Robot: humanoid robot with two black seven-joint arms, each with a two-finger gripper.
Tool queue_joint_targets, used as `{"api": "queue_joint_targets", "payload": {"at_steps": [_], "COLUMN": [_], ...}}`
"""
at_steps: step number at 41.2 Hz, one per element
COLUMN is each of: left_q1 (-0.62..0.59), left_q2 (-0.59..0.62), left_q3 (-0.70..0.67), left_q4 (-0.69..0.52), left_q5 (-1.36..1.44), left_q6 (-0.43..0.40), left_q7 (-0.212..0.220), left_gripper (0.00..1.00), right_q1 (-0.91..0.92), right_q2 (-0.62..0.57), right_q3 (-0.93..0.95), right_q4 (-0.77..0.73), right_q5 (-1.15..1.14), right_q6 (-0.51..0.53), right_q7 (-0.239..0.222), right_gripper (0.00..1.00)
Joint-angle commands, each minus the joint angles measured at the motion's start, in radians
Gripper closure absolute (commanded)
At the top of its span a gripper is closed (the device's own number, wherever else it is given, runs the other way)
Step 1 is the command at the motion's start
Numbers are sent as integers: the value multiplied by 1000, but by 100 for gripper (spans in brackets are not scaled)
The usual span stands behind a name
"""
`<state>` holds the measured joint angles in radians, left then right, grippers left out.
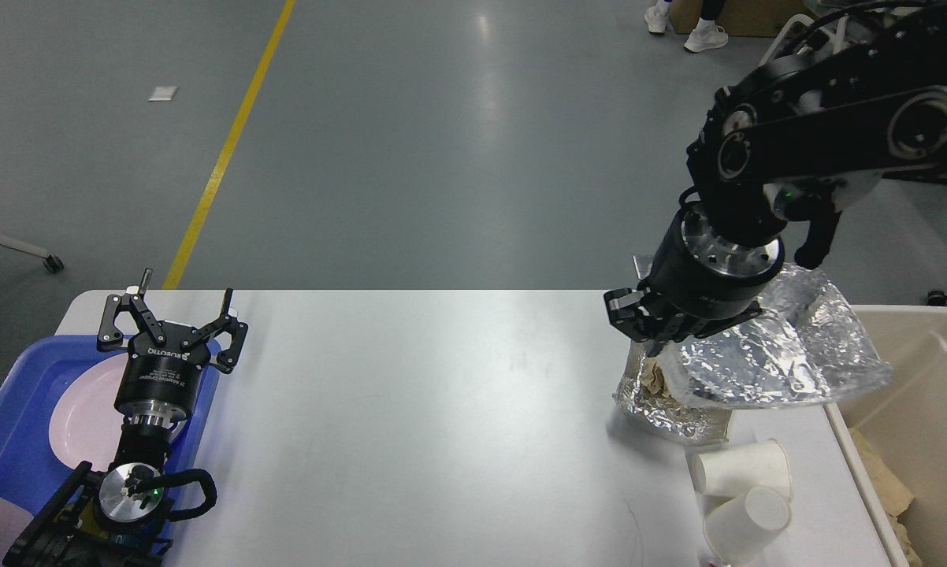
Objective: Tidy desktop
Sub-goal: 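Lift the foil tray and carry it into the white bin, then release the foil tray in the bin and raise the right gripper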
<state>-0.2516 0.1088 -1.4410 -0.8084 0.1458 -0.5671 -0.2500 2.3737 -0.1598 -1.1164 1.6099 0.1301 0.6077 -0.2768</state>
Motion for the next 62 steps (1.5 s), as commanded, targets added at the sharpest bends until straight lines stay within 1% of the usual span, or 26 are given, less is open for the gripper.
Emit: {"api": "queue_joint_targets", "payload": {"at_steps": [1,5,9,16,19,26,34,37,39,41,44,47,48,51,55,62], "left_q1": [0,0,0,0,0,0,0,0,0,0,0,0,0,0,0,0], "left_q2": [0,0,0,0,0,0,0,0,0,0,0,0,0,0,0,0], "left_q3": [1,1,1,1,1,1,1,1,1,1,1,1,1,1,1,1], "left_q4": [0,0,0,0,0,0,0,0,0,0,0,0,0,0,0,0], "left_q5": [0,0,0,0,0,0,0,0,0,0,0,0,0,0,0,0], "left_q6": [1,1,1,0,1,1,1,1,1,1,1,1,1,1,1,0], "left_q7": [0,0,0,0,0,0,0,0,0,0,0,0,0,0,0,0], "left_gripper": [4,4,4,4,4,4,4,4,4,4,4,4,4,4,4,4], "right_q1": [-13,-54,-135,-352,-453,-689,-1014,-1120,-1205,-1254,-1315,-1370,-1413,-1475,-1531,-1593], "right_q2": [-21,-84,-170,-309,-363,-411,-454,-455,-446,-440,-409,-359,-333,-293,-238,-190], "right_q3": [-89,-155,-210,-243,-226,-175,52,156,252,299,349,383,392,397,408,414], "right_q4": [-7,-27,-94,-315,-433,-701,-1028,-1126,-1202,-1238,-1297,-1354,-1384,-1429,-1476,-1512], "right_q5": [0,-4,-9,-14,-17,-17,-4,-3,-3,-4,-4,-3,-3,-1,0,0], "right_q6": [-9,-28,-31,-42,-42,-45,-80,-100,-141,-181,-270,-363,-418,-485,-539,-606], "right_q7": [1,1,1,1,1,4,2,2,2,2,2,2,2,2,4,4], "right_gripper": [100,100,100,100,100,100,100,100,100,100,100,100,100,100,100,100]}}
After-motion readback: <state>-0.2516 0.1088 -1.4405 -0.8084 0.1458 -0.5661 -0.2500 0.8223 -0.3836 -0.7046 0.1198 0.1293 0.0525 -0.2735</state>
